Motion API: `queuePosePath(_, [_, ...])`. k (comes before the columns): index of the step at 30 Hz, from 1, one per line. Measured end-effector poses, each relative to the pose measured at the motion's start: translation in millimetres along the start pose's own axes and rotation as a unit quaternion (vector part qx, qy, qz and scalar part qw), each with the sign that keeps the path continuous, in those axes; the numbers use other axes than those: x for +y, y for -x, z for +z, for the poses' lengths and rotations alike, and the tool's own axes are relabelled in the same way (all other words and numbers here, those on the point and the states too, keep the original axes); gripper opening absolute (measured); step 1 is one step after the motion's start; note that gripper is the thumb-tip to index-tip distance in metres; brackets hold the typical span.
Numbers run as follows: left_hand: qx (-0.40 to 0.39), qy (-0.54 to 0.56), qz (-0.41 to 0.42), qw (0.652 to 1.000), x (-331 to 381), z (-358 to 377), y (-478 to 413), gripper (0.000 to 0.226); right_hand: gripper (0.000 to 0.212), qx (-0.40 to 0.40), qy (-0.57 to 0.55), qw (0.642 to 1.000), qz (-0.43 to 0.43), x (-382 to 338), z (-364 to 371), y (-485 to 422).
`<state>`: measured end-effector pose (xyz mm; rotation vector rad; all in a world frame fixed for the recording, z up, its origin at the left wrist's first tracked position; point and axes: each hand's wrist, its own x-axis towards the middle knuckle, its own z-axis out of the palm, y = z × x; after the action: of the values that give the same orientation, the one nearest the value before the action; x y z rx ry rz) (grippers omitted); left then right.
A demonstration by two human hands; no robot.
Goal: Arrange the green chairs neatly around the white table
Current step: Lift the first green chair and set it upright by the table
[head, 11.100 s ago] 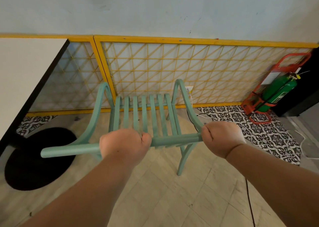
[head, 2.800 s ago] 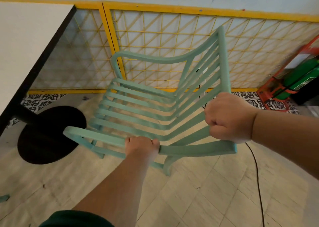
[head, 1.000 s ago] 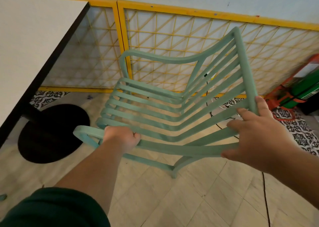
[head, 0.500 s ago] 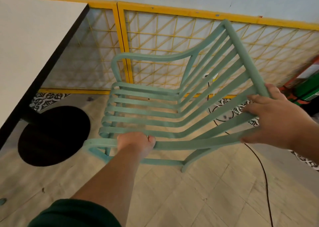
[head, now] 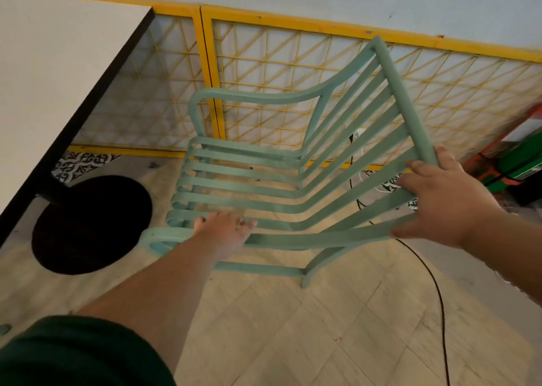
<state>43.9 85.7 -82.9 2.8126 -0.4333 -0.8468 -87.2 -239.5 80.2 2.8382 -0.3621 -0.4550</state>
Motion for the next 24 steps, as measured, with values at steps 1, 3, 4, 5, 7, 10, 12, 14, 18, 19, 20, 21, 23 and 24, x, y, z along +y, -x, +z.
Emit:
queuePosePath(1, [0.025, 0.046, -0.003, 0.999, -2, -7, 10, 0.061, 0.111, 0.004, 0.003, 1.0, 0.002, 0, 0, 0])
queuePosePath(3, [0.08, 0.077, 0.003, 0.994, -3, -22, 40, 0.052, 0.108, 0.008, 0.014, 1.0, 0.006, -2, -2, 1])
queuePosePath(4, [0.096, 0.079, 0.009, 0.992, -2, -30, 57, 0.053, 0.109, 0.012, 0.017, 1.0, 0.006, -3, -2, 2])
queuePosePath(5, [0.103, 0.084, 0.01, 0.991, 0, -40, 74, 0.056, 0.11, 0.013, 0.018, 1.0, 0.002, -3, -4, 3])
queuePosePath(7, [0.094, 0.083, 0.003, 0.992, 12, -66, 111, 0.06, 0.119, -0.012, 0.003, 1.0, -0.019, -1, -14, 11])
queuePosePath(10, [0.102, 0.039, 0.018, 0.994, 31, -104, 165, 0.062, 0.124, -0.045, -0.104, 0.993, -0.033, 9, -41, 35])
queuePosePath(12, [0.112, 0.027, 0.035, 0.993, 41, -129, 200, 0.062, 0.109, 0.003, -0.147, 0.988, -0.036, 13, -66, 56])
queuePosePath(14, [0.118, 0.016, 0.044, 0.992, 50, -147, 228, 0.062, 0.101, 0.053, -0.217, 0.975, -0.017, 13, -87, 80])
queuePosePath(18, [0.157, 0.005, 0.076, 0.985, 69, -178, 274, 0.064, 0.103, 0.088, -0.279, 0.956, -0.003, 6, -128, 136])
queuePosePath(19, [0.162, 0.0, 0.084, 0.983, 74, -186, 284, 0.064, 0.102, 0.093, -0.283, 0.955, -0.003, 4, -138, 152])
queuePosePath(20, [0.169, -0.005, 0.092, 0.981, 77, -192, 289, 0.064, 0.101, 0.101, -0.285, 0.953, -0.007, 2, -144, 162])
queuePosePath(21, [0.176, -0.013, 0.097, 0.98, 79, -198, 294, 0.064, 0.1, 0.113, -0.286, 0.952, -0.011, 1, -152, 170])
queuePosePath(23, [0.192, -0.02, 0.112, 0.975, 82, -213, 300, 0.063, 0.098, 0.139, -0.289, 0.947, -0.019, -1, -166, 182])
queuePosePath(24, [0.201, -0.023, 0.118, 0.972, 80, -218, 303, 0.062, 0.096, 0.148, -0.296, 0.944, -0.019, -3, -170, 185])
